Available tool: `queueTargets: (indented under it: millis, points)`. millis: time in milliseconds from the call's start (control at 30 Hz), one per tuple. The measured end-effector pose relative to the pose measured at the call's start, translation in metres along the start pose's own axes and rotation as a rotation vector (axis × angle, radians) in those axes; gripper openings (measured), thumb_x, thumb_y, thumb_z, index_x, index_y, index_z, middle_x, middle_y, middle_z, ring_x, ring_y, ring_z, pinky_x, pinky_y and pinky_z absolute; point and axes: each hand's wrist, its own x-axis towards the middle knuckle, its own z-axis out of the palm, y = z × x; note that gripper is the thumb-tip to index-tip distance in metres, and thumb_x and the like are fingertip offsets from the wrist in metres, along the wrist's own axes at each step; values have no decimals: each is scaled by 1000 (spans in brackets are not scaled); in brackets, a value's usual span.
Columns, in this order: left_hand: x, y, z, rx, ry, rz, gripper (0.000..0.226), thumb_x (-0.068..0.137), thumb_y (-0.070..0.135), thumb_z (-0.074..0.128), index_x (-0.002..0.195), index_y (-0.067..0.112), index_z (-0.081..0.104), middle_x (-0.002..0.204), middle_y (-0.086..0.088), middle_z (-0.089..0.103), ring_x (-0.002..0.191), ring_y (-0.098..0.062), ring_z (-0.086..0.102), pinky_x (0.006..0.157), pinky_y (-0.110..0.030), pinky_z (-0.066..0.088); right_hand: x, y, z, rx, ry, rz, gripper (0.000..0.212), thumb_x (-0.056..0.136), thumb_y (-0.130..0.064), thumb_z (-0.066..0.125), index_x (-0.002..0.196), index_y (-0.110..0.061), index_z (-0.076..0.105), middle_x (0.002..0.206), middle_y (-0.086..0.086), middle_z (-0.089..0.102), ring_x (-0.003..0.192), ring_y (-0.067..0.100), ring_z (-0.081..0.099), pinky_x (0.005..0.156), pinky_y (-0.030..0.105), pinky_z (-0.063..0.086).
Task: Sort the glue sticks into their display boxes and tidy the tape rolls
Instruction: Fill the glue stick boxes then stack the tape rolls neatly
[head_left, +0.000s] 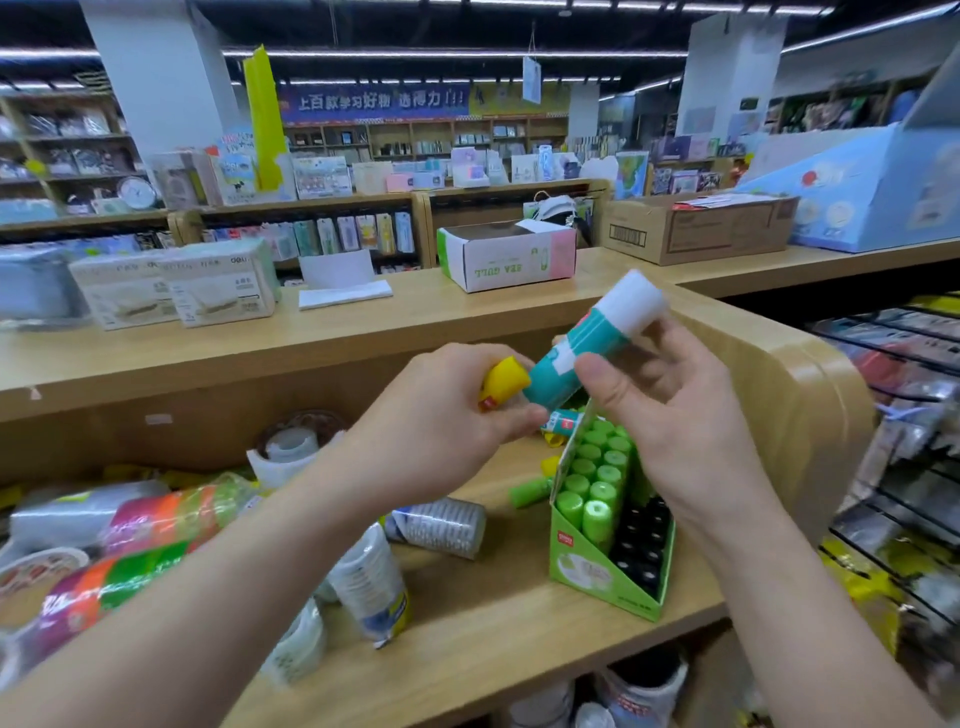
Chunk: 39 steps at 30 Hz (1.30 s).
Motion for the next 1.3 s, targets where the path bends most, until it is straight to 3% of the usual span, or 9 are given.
queueTargets:
  millis: [67, 233, 433, 633, 767, 967, 1067, 1167, 1300]
  points:
    - [1, 9, 7, 3, 44, 7, 23, 83, 43, 69, 105, 35, 65, 75, 20, 66, 74, 2, 59, 71, -26, 48, -3, -7, -8, 51, 51, -44, 36, 78, -26, 73, 111, -22, 59, 107, 5, 71, 104, 18, 67, 86, 30, 53]
    - [-7, 11, 43, 388, 41, -104, 41, 81, 64, 56, 113, 38, 55, 101, 9, 67, 97, -20, 61, 78, -34, 49, -14, -7, -30, 77, 139, -70, 34, 84, -24, 68, 114, -27, 52, 105, 11, 63, 96, 29, 69, 86, 52, 55]
    - [-10, 3, 66, 488, 106, -215, 30, 85, 47, 57, 70, 22, 49, 74, 4, 58, 82, -27, 59, 64, -34, 46, -28, 4, -38, 0, 71, -63, 39, 91, -26, 61, 127, -30, 49, 97, 0, 61, 84, 10, 66, 77, 31, 56]
    - [-15, -11, 63, 547, 235, -290, 24, 88, 45, 56, 82, 22, 60, 79, 1, 67, 82, -29, 61, 65, -36, 49, -39, 15, -28, 75, -102, 32, 60, 85, -24, 57, 135, -50, 36, 113, 3, 60, 93, 19, 71, 78, 24, 55]
    - [-32, -15, 56, 355, 380, -275, 16, 87, 44, 62, 96, 30, 64, 81, 4, 69, 81, -23, 63, 68, -37, 51, -45, 19, -12, 94, -136, 71, 54, 82, -23, 62, 128, -47, 46, 107, -6, 65, 94, 13, 69, 76, 20, 55]
    - [-86, 6, 17, -551, 474, -215, 27, 80, 42, 70, 102, 26, 69, 78, 2, 70, 56, -2, 55, 53, -14, 42, -59, 5, 28, 92, -234, 30, 36, 76, -24, 72, 108, -37, 65, 104, -18, 71, 97, 1, 66, 80, 13, 49]
    - [-119, 7, 2, -396, 500, -193, 32, 73, 43, 74, 102, 29, 70, 73, -1, 67, 62, -16, 60, 57, -28, 52, -71, -9, 59, 76, -328, 25, 39, 71, -21, 78, 107, -32, 71, 102, -12, 73, 96, 5, 67, 79, 14, 50]
    - [-159, -5, -17, -425, 661, -189, 29, 74, 42, 75, 95, 22, 70, 60, 5, 59, 49, -9, 48, 47, -19, 40, -82, -24, 95, 145, -384, 38, 43, 62, -28, 85, 104, -31, 74, 97, -6, 74, 88, 7, 69, 72, 16, 53]
    - [-229, -26, -47, -564, 760, -260, 27, 76, 43, 73, 93, 24, 67, 57, 6, 54, 47, -10, 43, 44, -17, 36, -103, -41, 161, 582, -390, 202, 57, 53, -17, 87, 107, -19, 68, 85, 5, 72, 78, 15, 70, 65, 20, 55]
